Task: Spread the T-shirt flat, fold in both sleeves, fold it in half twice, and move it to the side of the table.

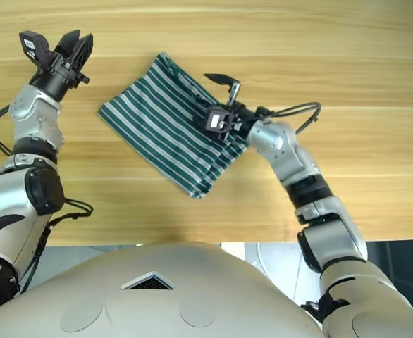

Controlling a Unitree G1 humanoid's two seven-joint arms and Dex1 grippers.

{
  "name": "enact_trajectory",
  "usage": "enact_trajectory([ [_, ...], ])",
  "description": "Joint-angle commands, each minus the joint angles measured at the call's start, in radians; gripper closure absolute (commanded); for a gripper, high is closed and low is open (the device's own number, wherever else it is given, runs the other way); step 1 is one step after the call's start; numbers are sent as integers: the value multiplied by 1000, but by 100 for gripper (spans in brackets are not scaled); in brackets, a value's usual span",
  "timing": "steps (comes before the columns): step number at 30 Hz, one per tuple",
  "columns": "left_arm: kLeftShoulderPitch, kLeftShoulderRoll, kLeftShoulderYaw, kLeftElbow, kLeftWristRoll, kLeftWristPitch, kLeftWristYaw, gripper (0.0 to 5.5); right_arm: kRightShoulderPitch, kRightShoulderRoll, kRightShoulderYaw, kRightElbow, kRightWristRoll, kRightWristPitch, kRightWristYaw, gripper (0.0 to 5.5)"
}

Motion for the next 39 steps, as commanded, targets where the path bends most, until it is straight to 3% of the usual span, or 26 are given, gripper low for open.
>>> enact_trajectory([
  [1, 16, -10, -19, 3, 14, -13, 15, 366, -97, 0, -32, 265, -23, -24, -50, 14],
  [8, 28, -11, -22, 5, 12, -12, 17, 366, -139, 37, -182, 482, 226, -165, 110, 14],
  [11, 35, -7, -21, 5, 12, -12, 18, 366, -77, 15, -140, 484, 214, -230, 229, 14],
  [13, 40, -7, -22, 2, 12, -14, 16, 366, 46, -18, -47, 355, 215, -318, 372, 14],
  [16, 44, -6, -22, -2, 11, -14, 15, 366, 248, -96, 56, -160, 445, -342, 506, 14],
  [19, 48, -6, -23, -4, 13, -16, 18, 366, 285, -101, 2, -453, 563, -240, 454, 14],
  [25, 46, -23, -31, -1, 16, -25, 24, 366, 180, 1, -106, -414, 371, -30, 251, 14],
  [32, 51, -30, -43, -4, 13, -31, 27, 366, 84, 122, 16, -310, 77, 4, 140, 14],
  [35, 53, -39, -48, -2, 14, -33, 30, 366, 33, 176, 108, -188, -57, -10, 98, 14],
  [39, 56, -48, -54, -2, 15, -35, 30, 366, -150, 260, 145, 231, -247, 64, -177, 14],
])
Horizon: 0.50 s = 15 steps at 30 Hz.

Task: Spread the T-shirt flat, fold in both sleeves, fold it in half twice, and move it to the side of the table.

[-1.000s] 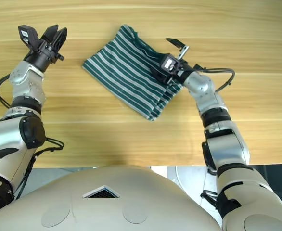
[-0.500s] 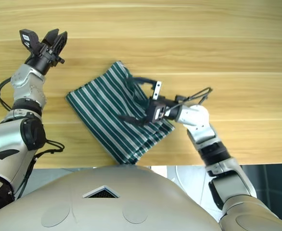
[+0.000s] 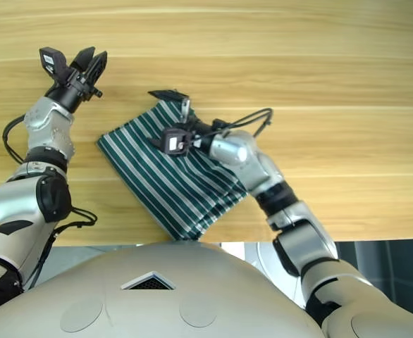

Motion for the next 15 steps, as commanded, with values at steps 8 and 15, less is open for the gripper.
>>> enact_trajectory([
  [8, 14, -15, -13, -16, 4, -8, -3, 366, -324, 130, -46, 799, -89, 119, -581, 14],
  [15, 27, -24, -21, -36, 6, -18, -14, 366, -340, 174, -162, 826, 41, 73, -543, 14],
])
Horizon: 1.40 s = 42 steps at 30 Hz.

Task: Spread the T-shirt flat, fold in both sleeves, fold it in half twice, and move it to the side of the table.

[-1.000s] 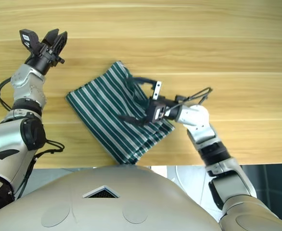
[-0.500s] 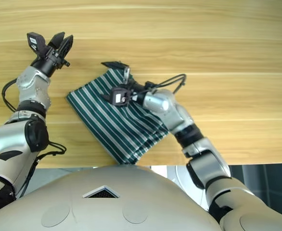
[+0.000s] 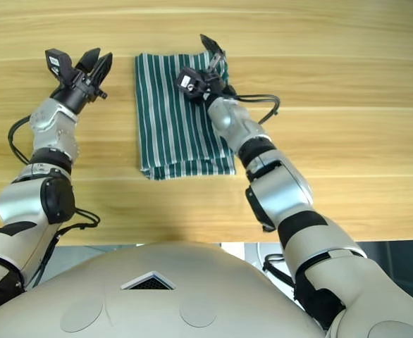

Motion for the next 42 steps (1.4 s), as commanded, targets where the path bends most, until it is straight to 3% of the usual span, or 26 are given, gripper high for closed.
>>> enact_trajectory([
  [1, 14, -4, -14, -17, 6, -11, -9, 366, 37, 14, -56, 30, 60, 31, 61, 14],
  [7, 59, 3, -40, -100, -6, -83, -94, 366, 89, -7, -155, -224, 201, -96, 155, 14],
  [12, 166, 61, -45, -392, -96, -154, -267, 366, 253, -134, -267, -816, 445, -103, 381, 14],
  [15, 304, 127, -101, -641, -101, -166, -355, 366, 391, -326, -232, -1093, 487, -35, 609, 14],
  [19, 643, 304, -306, -981, 13, -201, -533, 366, 679, -706, -117, -1308, 403, -107, 974, 14],
  [23, 732, 381, -370, -1092, 101, -189, -508, 366, 838, -875, -74, -1368, 357, -174, 1113, 14],
  [27, 757, 404, -408, -1118, 138, -183, -458, 303, 866, -894, -74, -1326, 314, -174, 1123, 10],
  [35, 687, 385, -468, -1003, 365, -247, -250, 178, 768, -799, -50, -1142, 137, -117, 996, 10],
  [42, 641, 394, -516, -953, 441, -271, -140, 92, 729, -784, -25, -1062, 55, -88, 935, 10],
])
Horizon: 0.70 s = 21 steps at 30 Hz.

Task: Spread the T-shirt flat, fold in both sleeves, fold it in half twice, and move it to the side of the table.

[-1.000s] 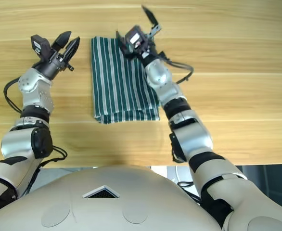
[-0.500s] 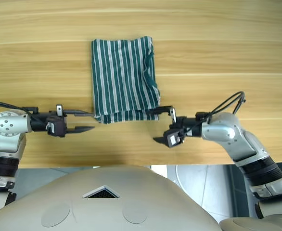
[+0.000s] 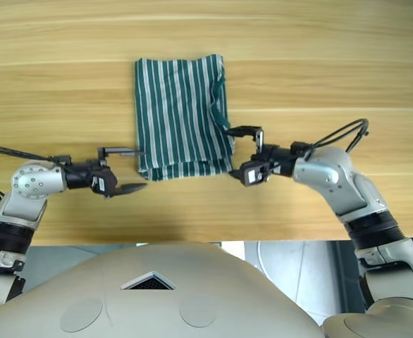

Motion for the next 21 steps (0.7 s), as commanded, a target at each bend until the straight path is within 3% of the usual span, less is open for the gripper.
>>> enact_trajectory([
  [1, -21, 16, -45, 42, 72, 1, 37, 76, 34, -15, 48, 97, -134, 79, 23, 10],
  [5, -35, 25, -76, 60, 95, -14, 73, 34, 42, -26, 59, 93, -134, 72, 30, 10],
  [8, -47, 36, -102, 75, 98, -38, 89, 32, 53, -29, 68, 77, -123, 59, 42, 62],
  [13, -60, 61, -140, 89, 91, -56, 87, 108, 55, -27, 85, 70, -116, 46, 50, 158],
  [21, -81, 104, -172, 130, 97, -49, 87, 275, 25, 4, 124, 113, -128, 44, 38, 340],
])
